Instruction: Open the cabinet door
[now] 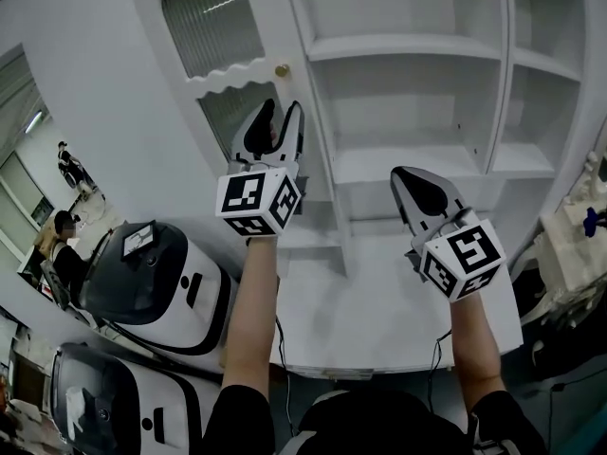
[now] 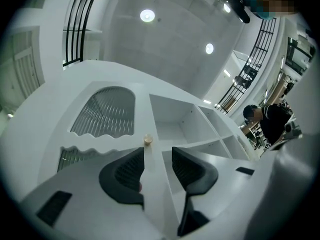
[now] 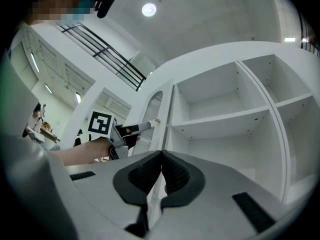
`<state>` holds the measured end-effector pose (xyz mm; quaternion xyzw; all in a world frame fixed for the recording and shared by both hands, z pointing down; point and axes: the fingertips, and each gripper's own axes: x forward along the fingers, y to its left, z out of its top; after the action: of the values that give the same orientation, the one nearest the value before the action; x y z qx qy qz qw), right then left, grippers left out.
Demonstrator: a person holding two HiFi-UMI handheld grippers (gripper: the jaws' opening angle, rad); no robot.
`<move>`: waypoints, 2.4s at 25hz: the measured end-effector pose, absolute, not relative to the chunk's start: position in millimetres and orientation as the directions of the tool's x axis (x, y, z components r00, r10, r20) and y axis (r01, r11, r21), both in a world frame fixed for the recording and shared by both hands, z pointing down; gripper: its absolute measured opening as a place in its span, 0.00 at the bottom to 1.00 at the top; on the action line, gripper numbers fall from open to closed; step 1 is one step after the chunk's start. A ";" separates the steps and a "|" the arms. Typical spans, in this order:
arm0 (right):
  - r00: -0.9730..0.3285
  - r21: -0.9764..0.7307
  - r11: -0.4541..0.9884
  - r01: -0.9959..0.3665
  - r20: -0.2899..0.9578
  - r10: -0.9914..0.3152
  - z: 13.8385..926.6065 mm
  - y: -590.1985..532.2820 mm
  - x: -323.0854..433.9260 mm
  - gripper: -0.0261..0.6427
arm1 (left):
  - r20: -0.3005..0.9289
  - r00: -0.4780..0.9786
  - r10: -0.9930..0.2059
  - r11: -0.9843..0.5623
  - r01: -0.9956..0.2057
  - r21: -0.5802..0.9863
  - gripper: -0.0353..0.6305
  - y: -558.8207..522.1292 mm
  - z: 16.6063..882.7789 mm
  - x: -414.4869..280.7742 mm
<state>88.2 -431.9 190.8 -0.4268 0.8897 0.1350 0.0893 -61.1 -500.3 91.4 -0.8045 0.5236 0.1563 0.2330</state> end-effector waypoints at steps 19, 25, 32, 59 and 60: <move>-0.582 0.147 0.565 -0.812 -0.277 -0.764 191.5 -453.2 106.9 0.06 | -0.517 0.375 -0.769 -0.266 -0.924 -0.274 0.31 -547.9 48.4 -62.6; -0.579 0.137 0.565 -0.814 -0.271 -0.769 196.2 -458.0 107.6 0.06 | -0.519 0.369 -0.771 -0.253 -0.925 -0.282 0.27 -553.1 46.4 -61.5; -0.568 0.124 0.557 -0.821 -0.268 -0.778 197.5 -454.6 113.3 0.06 | -0.521 0.362 -0.773 -0.231 -0.925 -0.300 0.18 -550.0 45.0 -57.8; -0.565 0.122 0.553 -0.824 -0.228 -0.793 207.3 -429.6 51.5 0.06 | -0.549 0.523 -0.652 -0.445 -0.850 -0.282 0.18 -463.7 49.9 -94.9; -0.561 0.118 0.549 -0.827 -0.226 -0.796 207.6 -429.1 47.9 0.06 | -0.548 0.533 -0.645 -0.456 -0.843 -0.284 0.18 -459.8 49.6 -96.7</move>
<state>47.9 -429.1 207.6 -0.4628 0.8771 0.1057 0.0733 -96.7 -459.8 49.6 -0.8331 0.4466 0.1845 0.2692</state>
